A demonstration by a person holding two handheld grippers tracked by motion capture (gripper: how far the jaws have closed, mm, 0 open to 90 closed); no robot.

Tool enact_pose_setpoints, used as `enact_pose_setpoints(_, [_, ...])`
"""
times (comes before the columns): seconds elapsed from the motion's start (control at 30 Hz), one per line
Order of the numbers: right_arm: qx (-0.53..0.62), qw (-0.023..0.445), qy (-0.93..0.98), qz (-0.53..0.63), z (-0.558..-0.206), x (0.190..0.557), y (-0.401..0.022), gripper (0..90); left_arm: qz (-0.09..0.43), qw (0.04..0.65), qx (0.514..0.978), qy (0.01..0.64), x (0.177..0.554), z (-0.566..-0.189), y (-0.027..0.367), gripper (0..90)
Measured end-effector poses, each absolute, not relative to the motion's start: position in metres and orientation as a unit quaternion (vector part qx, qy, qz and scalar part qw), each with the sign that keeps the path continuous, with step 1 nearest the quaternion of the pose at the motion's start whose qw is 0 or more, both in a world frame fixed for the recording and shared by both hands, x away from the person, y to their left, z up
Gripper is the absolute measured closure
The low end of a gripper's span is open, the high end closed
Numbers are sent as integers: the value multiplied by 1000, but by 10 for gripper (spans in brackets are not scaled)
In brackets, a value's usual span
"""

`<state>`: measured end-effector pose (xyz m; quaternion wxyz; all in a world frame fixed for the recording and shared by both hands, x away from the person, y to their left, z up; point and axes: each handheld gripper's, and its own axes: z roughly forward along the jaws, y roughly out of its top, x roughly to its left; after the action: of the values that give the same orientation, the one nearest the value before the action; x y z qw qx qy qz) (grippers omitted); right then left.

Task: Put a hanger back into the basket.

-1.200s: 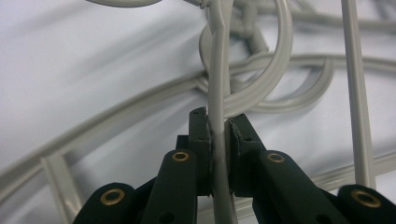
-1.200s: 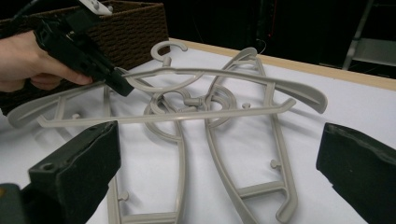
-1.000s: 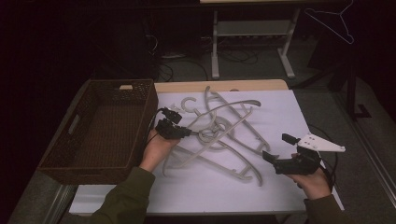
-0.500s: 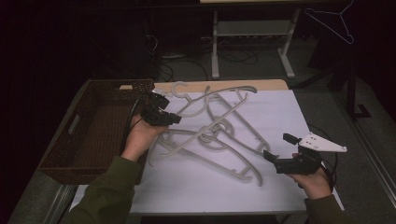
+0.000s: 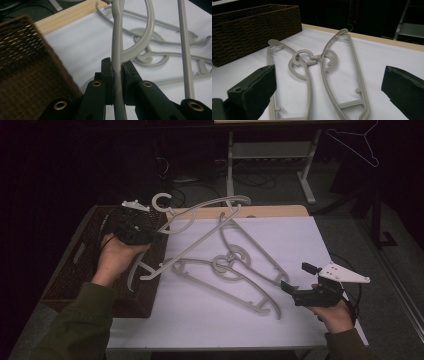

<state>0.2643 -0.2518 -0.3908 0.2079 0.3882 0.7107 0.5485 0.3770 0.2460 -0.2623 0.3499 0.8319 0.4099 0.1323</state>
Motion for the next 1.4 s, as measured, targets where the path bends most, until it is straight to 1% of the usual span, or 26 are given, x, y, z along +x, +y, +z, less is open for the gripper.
enact_pose_setpoints(0.33, [389, 212, 710, 547, -392, 266, -253, 0, 146, 347, 816, 438, 372, -258, 303, 819])
enact_pose_setpoints(0.43, [388, 212, 711, 547, -392, 266, -252, 0, 148, 348, 814, 441, 371, -258, 312, 819])
enact_pose_setpoints(0.47, [388, 212, 711, 547, -392, 266, -252, 0, 150, 347, 812, 445, 371, -258, 322, 819])
enact_pose_setpoints(0.63, [388, 213, 712, 546, -392, 266, -252, 0, 158, 336, 808, 457, 369, -260, 340, 819])
enact_pose_setpoints(0.67, [389, 213, 711, 546, -392, 266, -252, 0, 162, 330, 806, 464, 368, -262, 349, 819])
enact_pose_setpoints(0.7, [389, 213, 711, 546, -392, 266, -252, 0, 162, 330, 806, 464, 368, -262, 349, 819])
enact_pose_setpoints(0.73, [389, 213, 711, 545, -392, 266, -252, 0, 164, 325, 804, 469, 368, -263, 359, 819])
enact_pose_setpoints(0.93, [389, 214, 712, 544, -392, 267, -251, 0, 174, 318, 796, 485, 367, -267, 387, 819])
enact_pose_setpoints(1.4, [391, 216, 712, 542, -393, 268, -251, 0, 196, 295, 779, 517, 367, -282, 439, 819])
